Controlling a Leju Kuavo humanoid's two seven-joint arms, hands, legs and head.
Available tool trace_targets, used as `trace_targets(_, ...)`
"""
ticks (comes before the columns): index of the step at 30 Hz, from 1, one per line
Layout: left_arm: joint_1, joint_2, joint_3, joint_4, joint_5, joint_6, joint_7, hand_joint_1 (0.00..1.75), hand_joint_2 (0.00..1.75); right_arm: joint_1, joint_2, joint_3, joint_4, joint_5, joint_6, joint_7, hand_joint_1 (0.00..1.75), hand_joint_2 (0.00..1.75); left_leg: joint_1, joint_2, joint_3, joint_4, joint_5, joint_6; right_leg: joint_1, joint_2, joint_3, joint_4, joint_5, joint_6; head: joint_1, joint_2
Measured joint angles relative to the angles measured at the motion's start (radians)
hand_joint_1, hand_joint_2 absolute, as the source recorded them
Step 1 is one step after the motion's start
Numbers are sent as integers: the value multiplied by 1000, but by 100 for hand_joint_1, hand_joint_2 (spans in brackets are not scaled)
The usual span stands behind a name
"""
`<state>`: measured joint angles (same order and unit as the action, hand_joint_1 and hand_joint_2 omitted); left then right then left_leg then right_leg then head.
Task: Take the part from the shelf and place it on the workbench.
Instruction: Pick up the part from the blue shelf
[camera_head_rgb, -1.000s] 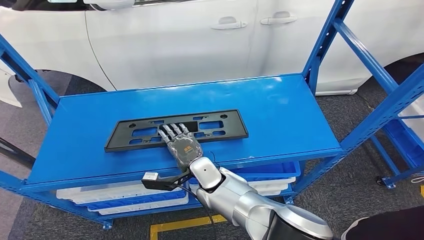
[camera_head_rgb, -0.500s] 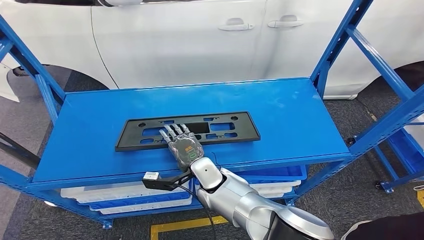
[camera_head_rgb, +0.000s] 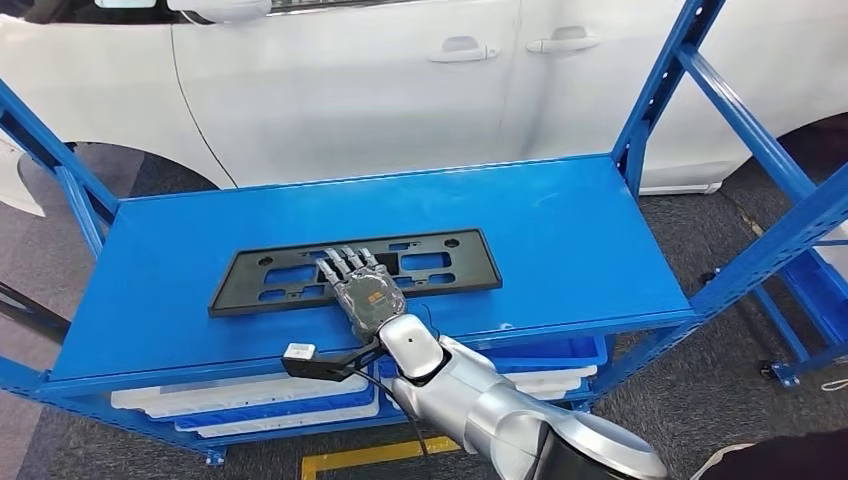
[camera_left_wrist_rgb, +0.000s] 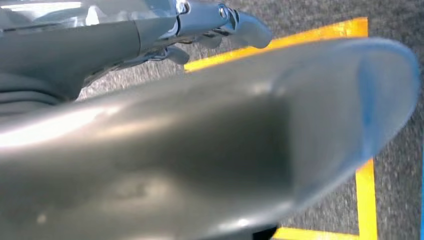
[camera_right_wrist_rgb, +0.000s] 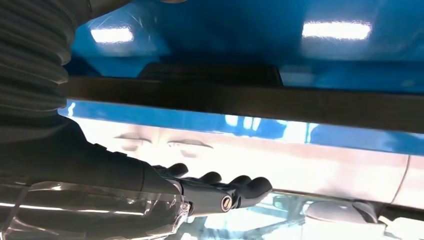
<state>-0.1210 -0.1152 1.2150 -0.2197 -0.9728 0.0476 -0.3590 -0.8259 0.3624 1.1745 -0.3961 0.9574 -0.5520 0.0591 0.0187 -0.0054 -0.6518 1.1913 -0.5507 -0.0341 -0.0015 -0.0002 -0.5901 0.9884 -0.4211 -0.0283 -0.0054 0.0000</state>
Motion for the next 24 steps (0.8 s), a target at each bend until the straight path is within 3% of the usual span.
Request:
trace_targets(1, 1, 0, 0, 0, 0, 0, 0, 0, 0, 2, 0, 0, 0, -1, 0, 0, 0, 175, 1, 0, -35, 61, -18, -3, 1, 0, 1, 1, -2, -2, 0, 0)
trace_targets(2, 3, 0, 0, 0, 0, 1, 0, 0, 0, 5, 0, 1, 0, -2, 0, 0, 0, 175, 1, 0, -59, 94, -18, -5, 1, 1, 2, 2, -5, -2, 0, 0)
trace_targets(3, 5, 1, 0, 0, 0, 1, 0, 0, 0, 6, 0, 1, 0, -3, 0, 0, 0, 175, 2, 0, -65, 91, 1, -6, 1, 2, 4, 4, -8, -2, 0, 0)
trace_targets(5, 6, 2, 0, 0, 0, 2, 0, 0, 0, 7, 0, 1, 0, -8, -1, 1, 0, 175, 3, 2, -23, -19, 80, -5, 0, 4, 13, 10, -19, 3, 0, 0)
trace_targets(7, 4, 4, 0, 0, 0, 2, 0, 0, 0, 5, 0, 1, 0, -19, -10, 3, 0, 175, 0, 3, 29, -135, 127, 2, 5, 5, 16, 18, -30, 12, 0, 0)
trace_targets(8, 4, 4, 0, 0, 1, 2, -1, 0, 0, 3, 0, 1, 1, -27, -17, 6, 0, 175, -1, 4, 41, -162, 130, 8, 7, 5, 15, 21, -33, 16, 0, 0)
trace_targets(12, 8, 4, -1, 0, 0, 2, -2, 0, 0, -16, 0, -9, 3, -51, -48, 11, 0, 175, -1, 1, 45, -174, 122, 33, 5, 5, 9, 37, -48, 35, 2, 0)
trace_targets(14, 6, 4, -3, 0, -1, 2, -3, 0, 0, -27, 0, -17, 5, -55, -57, 12, 0, 175, 1, 2, 50, -177, 121, 42, 2, 5, -32, 120, -89, 46, 4, 0)
trace_targets(16, 4, 4, -7, 0, -3, 3, -3, 0, 0, -32, 0, -23, 11, -58, -63, 12, 0, 175, 1, 2, 52, -177, 118, 48, -1, 5, -111, 258, -141, 53, 6, 0)
trace_targets(17, 4, 4, -8, 0, -5, 4, -3, 0, 0, -31, -1, -25, 15, -60, -64, 12, 0, 175, 0, 2, 53, -176, 116, 48, -2, 5, -143, 307, -150, 54, 6, 0)
trace_targets(18, 4, 4, -10, 0, -6, 5, -3, 0, 0, -30, -1, -27, 19, -62, -65, 11, 0, 175, 0, 1, 55, -176, 114, 49, -3, 5, -158, 320, -140, 53, 6, 0)
trace_targets(19, 5, 4, -13, 0, -8, 7, -3, 0, 0, -30, -2, -30, 22, -65, -65, 10, 0, 175, 0, 0, 58, -175, 112, 48, -3, 5, -151, 290, -109, 50, 6, 0)
trace_targets(21, 5, 2, -17, 0, -9, 10, -3, 0, 0, -31, -2, -37, 27, -68, -66, 5, 0, 175, -1, -3, 67, -175, 105, 44, 1, 5, -97, 151, -27, 37, 6, 0)
trace_targets(23, 4, 0, -19, 0, -9, 14, -5, 0, 0, -32, -2, -42, 31, -69, -66, 0, 0, 175, -4, -4, 72, -175, 99, 37, 8, 4, -51, 46, 13, 25, 5, 0)
trace_targets(24, 5, -1, -19, 0, -9, 15, -6, 0, 0, -32, -2, -44, 33, -69, -65, 0, 32, 175, -5, -3, 73, -176, 97, 32, 11, 4, -44, 29, 13, 21, 5, 0)
